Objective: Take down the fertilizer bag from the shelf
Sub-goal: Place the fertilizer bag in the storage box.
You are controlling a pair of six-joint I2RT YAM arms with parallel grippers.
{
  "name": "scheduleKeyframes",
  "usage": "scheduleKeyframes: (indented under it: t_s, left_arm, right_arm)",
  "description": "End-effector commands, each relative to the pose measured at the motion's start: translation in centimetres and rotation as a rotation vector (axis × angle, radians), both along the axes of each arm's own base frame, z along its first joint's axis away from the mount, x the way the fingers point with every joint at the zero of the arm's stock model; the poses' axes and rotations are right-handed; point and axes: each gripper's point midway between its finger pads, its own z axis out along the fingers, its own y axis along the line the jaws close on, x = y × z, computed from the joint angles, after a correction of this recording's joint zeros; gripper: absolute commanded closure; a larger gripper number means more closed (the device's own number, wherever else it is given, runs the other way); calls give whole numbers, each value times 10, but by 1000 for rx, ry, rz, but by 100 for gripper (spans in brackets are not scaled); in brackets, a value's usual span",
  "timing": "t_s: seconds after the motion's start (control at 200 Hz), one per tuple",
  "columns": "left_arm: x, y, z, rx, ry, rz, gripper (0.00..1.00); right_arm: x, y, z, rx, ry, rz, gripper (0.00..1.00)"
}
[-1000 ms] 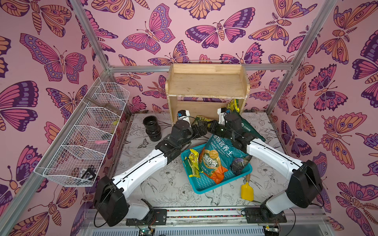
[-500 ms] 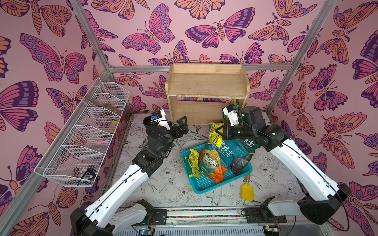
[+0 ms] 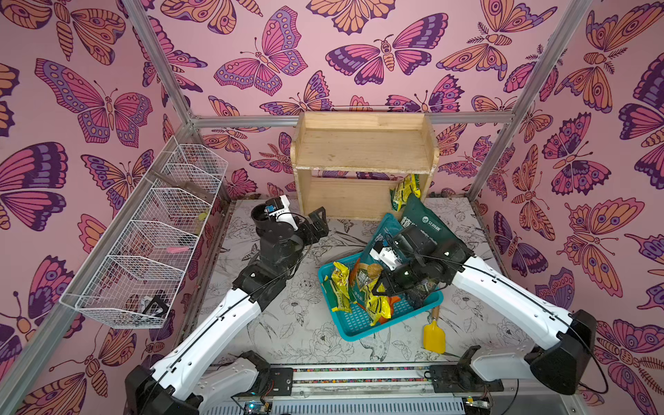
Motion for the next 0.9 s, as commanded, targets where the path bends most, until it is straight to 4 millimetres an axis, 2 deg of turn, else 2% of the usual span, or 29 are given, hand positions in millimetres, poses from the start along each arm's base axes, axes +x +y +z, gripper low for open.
scheduleKeyframes:
  t_s: [0.0,0.085,0.22,0.36,0.491,0.556,0.601,0.646,0.706,0.756,0.876,0.886,0.896]
  left_arm:
    - [0,4,-12,19,31,9,0]
    - [-1,5,-13,24,33,9,0]
    - [-2,6,-15,22,38,11,0]
    - [-3,5,-16,22,39,2,0]
    - [0,0,-17,51,42,-21,0]
    - [3,-5,-20,75,53,-38,0]
    - [5,-9,-23,95,65,-55,0]
    - [9,-14,-27,117,75,-72,0]
    - [13,-20,-33,144,90,-98,0]
    - [17,-27,-38,163,98,-122,0]
    - [27,-46,-42,209,101,-193,0]
    - [31,-50,-53,224,123,-200,0]
    - [33,-52,-54,228,127,-207,0]
  right_arm:
    - [13,27,8,116,-16,-4,100]
    - [15,31,2,127,-4,-9,100]
    - [17,32,-19,82,18,-6,100]
    - [15,20,-45,-35,26,15,100]
    - [14,12,-57,-117,2,39,100]
    - [14,11,-57,-140,-16,49,79]
    - [16,11,-53,-138,-32,49,60]
    - [21,12,-44,-123,-67,41,45]
    - [29,12,-27,-98,-138,17,33]
    - [38,11,-10,-83,-204,-8,27]
    - [65,-6,38,-100,-409,-111,25]
    - [67,-9,42,-110,-428,-125,25]
    - [70,-11,47,-115,-448,-138,25]
